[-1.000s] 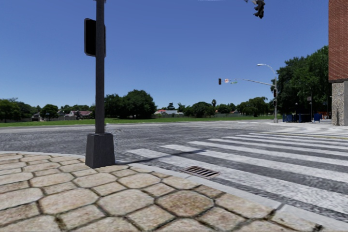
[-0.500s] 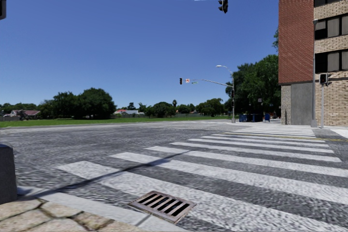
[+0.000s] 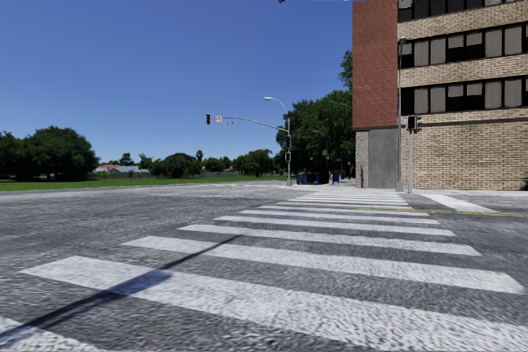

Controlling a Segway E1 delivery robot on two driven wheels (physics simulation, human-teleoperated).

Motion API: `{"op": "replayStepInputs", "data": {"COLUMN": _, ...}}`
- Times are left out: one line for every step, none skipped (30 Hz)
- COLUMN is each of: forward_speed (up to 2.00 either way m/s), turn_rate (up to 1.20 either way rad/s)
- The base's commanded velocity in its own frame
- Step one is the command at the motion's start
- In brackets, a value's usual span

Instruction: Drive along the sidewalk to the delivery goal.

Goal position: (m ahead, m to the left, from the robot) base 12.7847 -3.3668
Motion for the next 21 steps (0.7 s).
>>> {"op": "replayStepInputs", "data": {"forward_speed": 1.47, "turn_rate": -0.58}}
{"op": "replayStepInputs", "data": {"forward_speed": 1.42, "turn_rate": -0.58}}
{"op": "replayStepInputs", "data": {"forward_speed": 1.38, "turn_rate": -0.58}}
{"op": "replayStepInputs", "data": {"forward_speed": 1.35, "turn_rate": -0.58}}
{"op": "replayStepInputs", "data": {"forward_speed": 1.35, "turn_rate": -0.58}}
{"op": "replayStepInputs", "data": {"forward_speed": 1.34, "turn_rate": -0.58}}
{"op": "replayStepInputs", "data": {"forward_speed": 1.31, "turn_rate": -0.58}}
{"op": "replayStepInputs", "data": {"forward_speed": 1.30, "turn_rate": -0.58}}
{"op": "replayStepInputs", "data": {"forward_speed": 1.30, "turn_rate": -0.58}}
{"op": "replayStepInputs", "data": {"forward_speed": 1.30, "turn_rate": -0.58}}
{"op": "replayStepInputs", "data": {"forward_speed": 1.29, "turn_rate": -0.58}}
{"op": "replayStepInputs", "data": {"forward_speed": 1.29, "turn_rate": -0.57}}
{"op": "replayStepInputs", "data": {"forward_speed": 1.29, "turn_rate": -0.57}}
{"op": "replayStepInputs", "data": {"forward_speed": 1.29, "turn_rate": -0.56}}
{"op": "replayStepInputs", "data": {"forward_speed": 1.29, "turn_rate": -0.51}}
{"op": "replayStepInputs", "data": {"forward_speed": 1.29, "turn_rate": -0.44}}
{"op": "replayStepInputs", "data": {"forward_speed": 1.29, "turn_rate": -0.44}}
{"op": "replayStepInputs", "data": {"forward_speed": 1.29, "turn_rate": -0.40}}
{"op": "replayStepInputs", "data": {"forward_speed": 1.28, "turn_rate": -0.39}}
{"op": "replayStepInputs", "data": {"forward_speed": 1.28, "turn_rate": -0.39}}
{"op": "replayStepInputs", "data": {"forward_speed": 1.28, "turn_rate": -0.38}}
